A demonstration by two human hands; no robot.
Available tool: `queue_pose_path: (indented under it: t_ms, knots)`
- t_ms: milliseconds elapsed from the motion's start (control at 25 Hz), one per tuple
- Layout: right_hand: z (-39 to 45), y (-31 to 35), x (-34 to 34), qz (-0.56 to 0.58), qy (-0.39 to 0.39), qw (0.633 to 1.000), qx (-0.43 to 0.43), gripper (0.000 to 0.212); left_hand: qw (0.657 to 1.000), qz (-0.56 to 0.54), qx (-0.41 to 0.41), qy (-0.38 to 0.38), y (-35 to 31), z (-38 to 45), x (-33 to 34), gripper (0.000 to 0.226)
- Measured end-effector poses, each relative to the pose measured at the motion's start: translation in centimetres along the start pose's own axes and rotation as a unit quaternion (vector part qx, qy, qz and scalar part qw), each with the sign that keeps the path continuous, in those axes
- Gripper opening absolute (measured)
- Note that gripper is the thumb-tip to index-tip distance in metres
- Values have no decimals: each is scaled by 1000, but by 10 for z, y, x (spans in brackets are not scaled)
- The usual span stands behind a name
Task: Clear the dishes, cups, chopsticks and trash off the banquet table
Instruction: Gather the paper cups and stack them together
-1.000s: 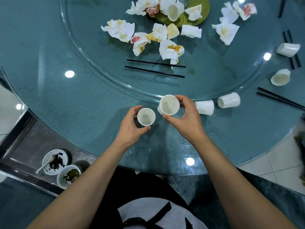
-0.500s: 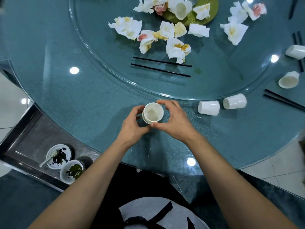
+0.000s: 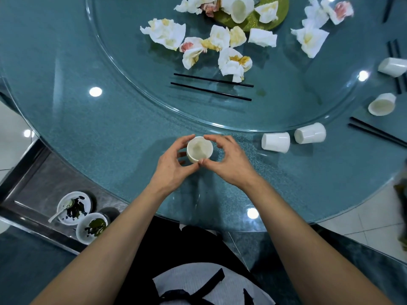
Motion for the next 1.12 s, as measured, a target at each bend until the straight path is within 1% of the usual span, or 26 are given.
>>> queue_pose_path:
  t_ms: [80, 160, 320, 440, 560, 640, 720, 800, 880, 960, 1040, 1080, 1120]
  knots:
    - [0, -5, -3, 17, -22, 1000, 2, 58, 1000, 7, 6, -2, -1, 2, 1, 65]
    - [-3, -17, -13, 34, -71, 997, 13, 50, 1000, 11, 2, -4, -1, 4, 5, 66]
    - [-18, -57, -41, 45, -156, 984, 77, 36, 1000, 15, -2, -2, -2, 8, 15, 65]
    - [-37, -86, -65, 42, -199, 971, 122, 32, 1000, 20, -3, 5, -6, 12, 25, 64]
    - [-58, -108, -87, 37, -252, 953, 164, 27, 1000, 23, -3, 14, -9, 15, 38, 64]
    - [-72, -120, -102, 29, -298, 935, 191, 23, 999, 26, -1, 23, -11, 17, 47, 65]
    - [-85, -133, -114, 23, -340, 913, 224, 24, 999, 29, 2, 32, -14, 19, 56, 65]
    - [-92, -148, -120, 42, -359, 894, 265, 29, 999, 30, 2, 39, -16, 20, 65, 65]
    - [-94, -163, -116, 89, -359, 878, 304, 32, 999, 33, 4, 42, -19, 21, 73, 64]
    - [-94, -172, -113, 127, -356, 867, 325, 26, 998, 36, 7, 47, -21, 22, 82, 64]
    - [-93, -174, -112, 152, -363, 857, 331, 9, 998, 40, 6, 51, -23, 23, 89, 65]
    - [-93, -174, -112, 161, -369, 855, 328, 4, 998, 43, 6, 53, -23, 23, 92, 65]
    - [-93, -174, -113, 162, -372, 855, 323, 12, 997, 46, 6, 55, -24, 24, 95, 66]
Point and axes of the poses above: each hand's wrist, its own z-axis towards the middle knuckle, its own x-axis out of the palm, y = z × x, the point moved 9 cm from there along z, towards the middle knuckle, and after that the axes turned 15 degrees about -x, right-handed, at the moved point
